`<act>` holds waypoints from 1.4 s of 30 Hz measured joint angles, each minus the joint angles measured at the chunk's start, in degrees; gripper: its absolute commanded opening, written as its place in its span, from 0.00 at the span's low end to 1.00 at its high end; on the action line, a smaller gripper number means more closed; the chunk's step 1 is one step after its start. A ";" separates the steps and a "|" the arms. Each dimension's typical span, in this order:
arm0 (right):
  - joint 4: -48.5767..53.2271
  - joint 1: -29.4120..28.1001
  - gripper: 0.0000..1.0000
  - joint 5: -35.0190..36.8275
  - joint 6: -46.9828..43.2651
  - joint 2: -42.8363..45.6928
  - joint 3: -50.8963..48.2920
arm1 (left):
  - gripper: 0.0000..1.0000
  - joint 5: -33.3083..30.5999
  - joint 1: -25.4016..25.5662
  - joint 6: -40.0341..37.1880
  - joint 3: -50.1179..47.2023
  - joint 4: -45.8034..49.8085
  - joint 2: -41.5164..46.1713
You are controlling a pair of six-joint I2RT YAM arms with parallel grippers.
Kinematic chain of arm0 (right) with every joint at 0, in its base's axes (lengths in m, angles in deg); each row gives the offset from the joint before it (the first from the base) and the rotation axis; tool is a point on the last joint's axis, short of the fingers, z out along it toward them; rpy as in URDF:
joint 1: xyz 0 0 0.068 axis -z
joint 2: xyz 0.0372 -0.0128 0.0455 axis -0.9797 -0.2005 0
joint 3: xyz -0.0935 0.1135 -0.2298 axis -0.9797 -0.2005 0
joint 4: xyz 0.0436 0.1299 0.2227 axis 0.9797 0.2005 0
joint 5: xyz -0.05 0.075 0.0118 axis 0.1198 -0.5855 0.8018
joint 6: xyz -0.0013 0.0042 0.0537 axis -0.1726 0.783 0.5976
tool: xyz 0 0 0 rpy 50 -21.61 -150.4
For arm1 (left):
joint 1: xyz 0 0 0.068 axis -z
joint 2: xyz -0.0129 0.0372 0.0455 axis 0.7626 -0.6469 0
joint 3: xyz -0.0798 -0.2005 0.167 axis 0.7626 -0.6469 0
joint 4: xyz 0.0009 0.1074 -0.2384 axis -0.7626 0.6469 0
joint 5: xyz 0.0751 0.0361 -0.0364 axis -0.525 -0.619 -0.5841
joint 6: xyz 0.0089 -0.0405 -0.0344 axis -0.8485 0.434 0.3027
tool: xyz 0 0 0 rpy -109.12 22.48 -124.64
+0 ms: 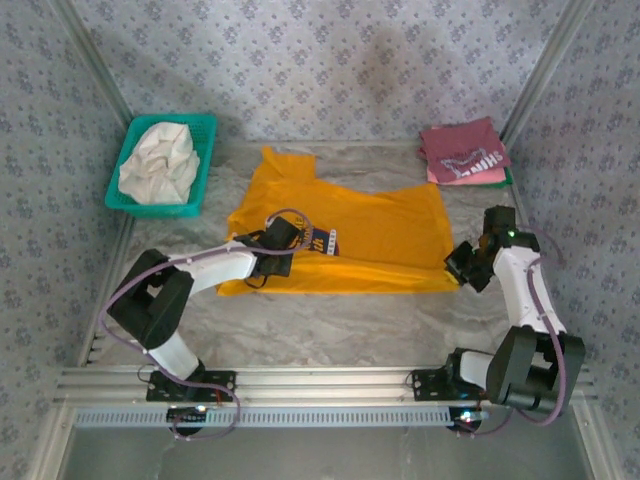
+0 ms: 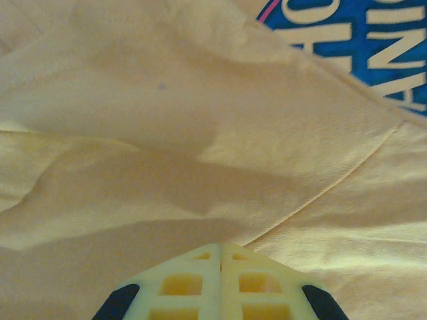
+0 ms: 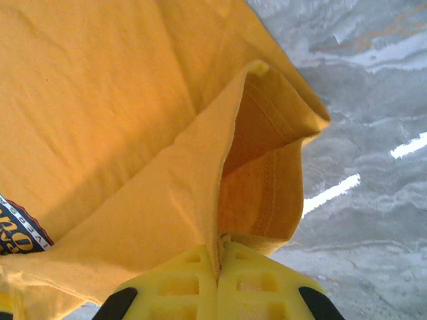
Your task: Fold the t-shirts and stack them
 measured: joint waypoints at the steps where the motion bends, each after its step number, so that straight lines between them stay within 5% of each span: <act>1: 0.87 -0.17 0.00 0.20 0.00 -0.26 0.33 | 0.00 -0.13 0.00 0.00 -0.33 -0.20 -0.13; 23: -2.25 -0.83 0.10 3.50 -4.17 -29.09 18.03 | 0.00 -3.13 -1.22 -2.12 -0.87 -0.81 -0.76; 27: -3.39 -0.83 0.32 4.02 -4.02 -30.99 19.10 | 0.00 -3.32 -1.42 -2.32 -0.22 -0.52 -1.92; 33: -6.78 -1.01 0.36 2.84 -3.69 -32.89 25.81 | 0.00 -3.56 -1.42 -2.54 1.07 -0.37 -3.19; 37: -10.01 -1.46 0.31 -0.33 -3.74 -32.11 29.73 | 0.02 -3.74 -1.44 -2.49 1.88 -0.31 -3.37; 40: -12.44 -2.16 0.05 -2.73 -4.00 -29.24 27.89 | 0.07 -3.65 -2.10 -2.45 1.53 -0.35 -2.27; 42: -14.51 -2.73 0.00 -4.09 -3.56 -25.79 23.32 | 0.07 -3.30 -2.91 -2.56 0.92 -0.48 -0.13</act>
